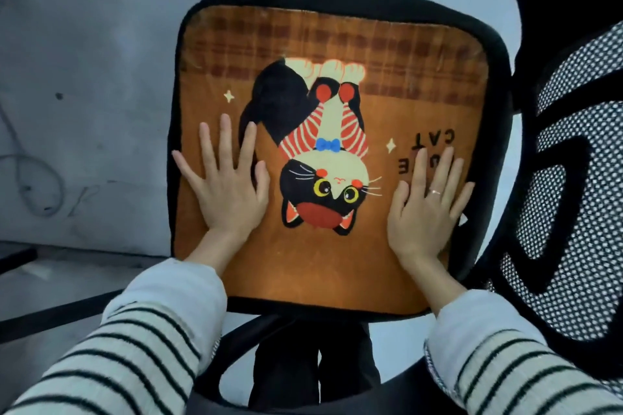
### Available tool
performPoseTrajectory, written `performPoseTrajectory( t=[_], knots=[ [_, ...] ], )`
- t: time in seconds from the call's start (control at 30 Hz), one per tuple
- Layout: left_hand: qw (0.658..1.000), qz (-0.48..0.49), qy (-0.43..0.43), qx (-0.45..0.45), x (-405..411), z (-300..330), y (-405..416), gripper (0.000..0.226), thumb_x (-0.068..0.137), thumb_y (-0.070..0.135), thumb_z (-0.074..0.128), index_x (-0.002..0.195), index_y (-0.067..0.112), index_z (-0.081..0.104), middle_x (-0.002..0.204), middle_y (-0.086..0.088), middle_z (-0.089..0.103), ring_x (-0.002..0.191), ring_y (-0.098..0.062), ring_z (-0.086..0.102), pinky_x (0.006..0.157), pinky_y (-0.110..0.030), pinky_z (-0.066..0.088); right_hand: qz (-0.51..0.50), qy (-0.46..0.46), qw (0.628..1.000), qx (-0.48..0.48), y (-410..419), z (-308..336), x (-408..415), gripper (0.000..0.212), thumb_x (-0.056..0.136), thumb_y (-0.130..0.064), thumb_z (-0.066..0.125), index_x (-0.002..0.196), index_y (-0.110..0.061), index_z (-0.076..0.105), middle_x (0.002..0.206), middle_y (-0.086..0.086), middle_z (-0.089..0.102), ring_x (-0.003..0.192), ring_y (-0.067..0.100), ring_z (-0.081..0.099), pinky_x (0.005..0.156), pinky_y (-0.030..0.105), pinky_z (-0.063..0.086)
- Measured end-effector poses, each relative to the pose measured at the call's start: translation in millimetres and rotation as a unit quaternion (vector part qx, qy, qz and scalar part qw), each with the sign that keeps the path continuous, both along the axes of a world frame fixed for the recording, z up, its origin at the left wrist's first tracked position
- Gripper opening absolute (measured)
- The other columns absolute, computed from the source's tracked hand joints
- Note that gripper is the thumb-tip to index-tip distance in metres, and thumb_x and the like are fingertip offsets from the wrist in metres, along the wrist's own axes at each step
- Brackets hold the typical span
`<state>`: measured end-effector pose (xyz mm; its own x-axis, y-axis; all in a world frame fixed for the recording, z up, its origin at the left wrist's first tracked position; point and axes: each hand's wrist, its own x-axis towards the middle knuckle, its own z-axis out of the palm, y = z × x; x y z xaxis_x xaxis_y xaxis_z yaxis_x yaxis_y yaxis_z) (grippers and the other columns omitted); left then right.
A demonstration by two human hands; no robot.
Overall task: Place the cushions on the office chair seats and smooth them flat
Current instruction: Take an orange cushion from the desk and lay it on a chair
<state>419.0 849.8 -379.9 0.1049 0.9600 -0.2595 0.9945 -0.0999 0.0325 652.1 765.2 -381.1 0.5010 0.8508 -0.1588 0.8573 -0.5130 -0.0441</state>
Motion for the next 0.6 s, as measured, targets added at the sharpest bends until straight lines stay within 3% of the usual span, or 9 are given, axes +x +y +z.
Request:
performPoseTrajectory(
  t=[0.13, 0.27, 0.33, 0.43, 0.6],
  knots=[
    [1.0, -0.008, 0.008, 0.01, 1.8, -2.2, 2.4, 0.057, 0.094, 0.036, 0.028, 0.148, 0.031, 0.011, 0.157, -0.007, 0.014, 0.144, -0.033, 0.01, 0.108, -0.068, 0.005, 0.001, -0.029, 1.0, 0.006, 1.0, -8.8, -0.9, 0.054, 0.097, -0.031, 0.026, 0.149, -0.019, 0.019, 0.155, 0.017, 0.023, 0.143, 0.033, 0.02, 0.115, 0.051, 0.006],
    [0.999, 0.022, -0.033, -0.025, 15.1, 13.4, -6.1, 0.057, 0.095, 0.034, 0.026, 0.149, 0.029, 0.006, 0.158, -0.009, 0.003, 0.145, -0.033, -0.001, 0.108, -0.07, 0.002, -0.045, 0.017, 0.999, 0.002, 11.7, 11.1, -22.4, 0.056, 0.095, -0.031, 0.03, 0.148, -0.015, 0.024, 0.155, 0.019, 0.019, 0.145, 0.034, 0.015, 0.115, 0.059, 0.01],
    [0.997, -0.025, -0.059, -0.046, 31.8, 17.8, -24.2, 0.056, 0.095, 0.034, 0.028, 0.148, 0.031, 0.01, 0.158, -0.009, 0.003, 0.145, -0.032, -0.003, 0.107, -0.069, -0.002, 0.012, 0.069, 0.997, -0.017, 17.1, 17.7, -45.8, 0.057, 0.095, -0.035, 0.03, 0.149, -0.019, 0.024, 0.157, 0.016, 0.017, 0.146, 0.033, 0.013, 0.114, 0.06, 0.005],
    [0.992, -0.104, -0.056, -0.04, 44.7, 12.7, -47.5, 0.054, 0.093, 0.035, 0.03, 0.146, 0.035, 0.018, 0.157, -0.006, 0.015, 0.144, -0.03, 0.004, 0.106, -0.067, -0.002, 0.161, 0.057, 0.985, -0.028, 12.4, 10.2, -64.6, 0.054, 0.094, -0.036, 0.032, 0.147, -0.025, 0.028, 0.155, 0.012, 0.026, 0.143, 0.03, 0.023, 0.112, 0.06, 0.008],
    [0.995, -0.093, -0.025, -0.017, 44.6, -3.0, -52.8, 0.056, 0.092, 0.038, 0.029, 0.146, 0.035, 0.016, 0.156, -0.007, 0.019, 0.143, -0.031, 0.006, 0.106, -0.066, -0.004, 0.174, 0.012, 0.984, -0.013, 5.9, -9.3, -62.3, 0.054, 0.094, -0.037, 0.032, 0.147, -0.028, 0.024, 0.154, 0.014, 0.028, 0.142, 0.03, 0.019, 0.11, 0.06, 0.008]
  ],
)
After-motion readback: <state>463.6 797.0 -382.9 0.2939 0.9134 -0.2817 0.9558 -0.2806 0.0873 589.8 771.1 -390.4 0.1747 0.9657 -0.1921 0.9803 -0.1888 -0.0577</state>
